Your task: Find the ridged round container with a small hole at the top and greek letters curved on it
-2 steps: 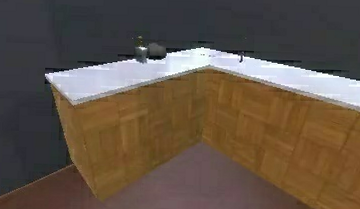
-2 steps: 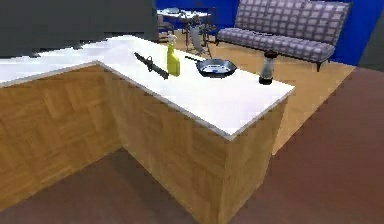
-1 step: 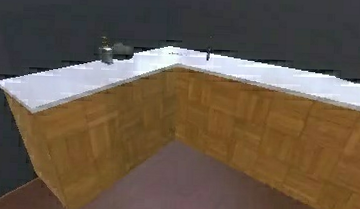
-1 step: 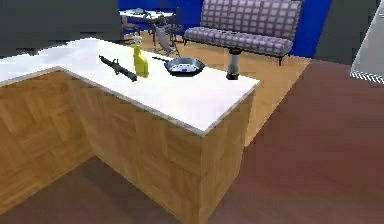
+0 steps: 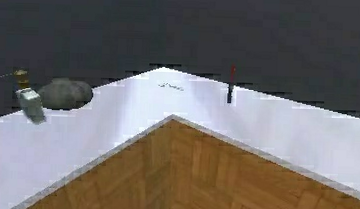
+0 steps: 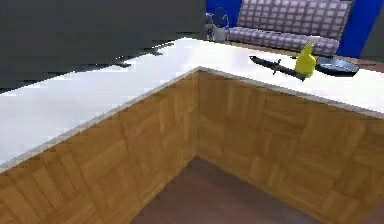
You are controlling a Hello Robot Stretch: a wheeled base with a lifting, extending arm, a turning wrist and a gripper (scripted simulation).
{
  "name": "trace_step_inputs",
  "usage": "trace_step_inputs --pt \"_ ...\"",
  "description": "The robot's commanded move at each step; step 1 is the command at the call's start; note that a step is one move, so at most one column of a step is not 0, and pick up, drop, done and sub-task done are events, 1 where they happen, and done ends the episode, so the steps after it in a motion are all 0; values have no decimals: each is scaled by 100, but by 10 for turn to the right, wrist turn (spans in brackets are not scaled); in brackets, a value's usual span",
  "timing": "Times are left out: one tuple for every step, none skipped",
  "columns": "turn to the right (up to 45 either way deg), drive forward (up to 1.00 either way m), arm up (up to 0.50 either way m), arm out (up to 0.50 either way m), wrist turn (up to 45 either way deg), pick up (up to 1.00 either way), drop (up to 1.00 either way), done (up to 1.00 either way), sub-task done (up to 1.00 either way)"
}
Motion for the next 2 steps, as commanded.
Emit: trace_step_inputs --pt "120 0 0 0 0 0 0 0 0" --pt "0 20 0 0 0 0 0 0 0"
